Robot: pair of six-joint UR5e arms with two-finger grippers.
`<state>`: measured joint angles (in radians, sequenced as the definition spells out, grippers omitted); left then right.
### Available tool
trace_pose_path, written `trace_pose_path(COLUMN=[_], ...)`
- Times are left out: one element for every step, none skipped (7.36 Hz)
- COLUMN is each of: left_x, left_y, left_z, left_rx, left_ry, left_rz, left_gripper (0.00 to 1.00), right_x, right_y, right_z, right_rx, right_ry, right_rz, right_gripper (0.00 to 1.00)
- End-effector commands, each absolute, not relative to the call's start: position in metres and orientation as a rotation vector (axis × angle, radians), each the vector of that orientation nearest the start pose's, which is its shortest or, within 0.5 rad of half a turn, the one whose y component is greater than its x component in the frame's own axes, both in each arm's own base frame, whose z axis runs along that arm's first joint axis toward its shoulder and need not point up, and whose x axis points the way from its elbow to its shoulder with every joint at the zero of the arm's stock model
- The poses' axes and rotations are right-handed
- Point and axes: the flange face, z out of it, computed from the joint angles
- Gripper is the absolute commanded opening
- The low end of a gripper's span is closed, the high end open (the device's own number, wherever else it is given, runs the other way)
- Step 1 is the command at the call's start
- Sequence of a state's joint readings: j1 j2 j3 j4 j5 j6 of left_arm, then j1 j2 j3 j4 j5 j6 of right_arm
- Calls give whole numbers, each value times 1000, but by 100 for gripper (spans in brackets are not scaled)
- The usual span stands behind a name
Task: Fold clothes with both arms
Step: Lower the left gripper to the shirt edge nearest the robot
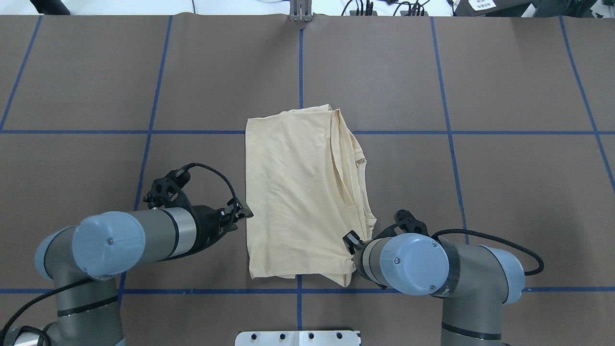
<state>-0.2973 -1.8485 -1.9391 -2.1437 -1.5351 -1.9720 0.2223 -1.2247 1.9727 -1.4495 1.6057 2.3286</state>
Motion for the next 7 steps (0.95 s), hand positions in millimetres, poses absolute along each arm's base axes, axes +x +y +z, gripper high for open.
trace_pose_path(left_x=[517,522,526,531,533,536,538], left_y=[-254,-245,-239,-231,-227,-222,-218], left_z=[284,284,285,286,286,288,287], left_rx=[-89,-105,-112,-120,-125,-129,-135], left_ry=[1180,1177,1174,1169,1166,1162,1162], left_rz=[-634,-627,-616,-603,-596,-588,-580], left_gripper=[54,54,53,53,52,51,46], right_x=[-530,-530,-530,-530,-531,-531,-531], right_y=[-251,-250,-250,-250,-251,-251,-251], right_z=[284,284,284,284,283,283,283], right_rx=[-272,-272,-272,-272,-272,-272,-272], right_ry=[-861,-861,-859,-859,-861,-861,-861], right_rz=[898,897,897,897,897,897,897], right_gripper=[0,0,0,0,0,0,0])
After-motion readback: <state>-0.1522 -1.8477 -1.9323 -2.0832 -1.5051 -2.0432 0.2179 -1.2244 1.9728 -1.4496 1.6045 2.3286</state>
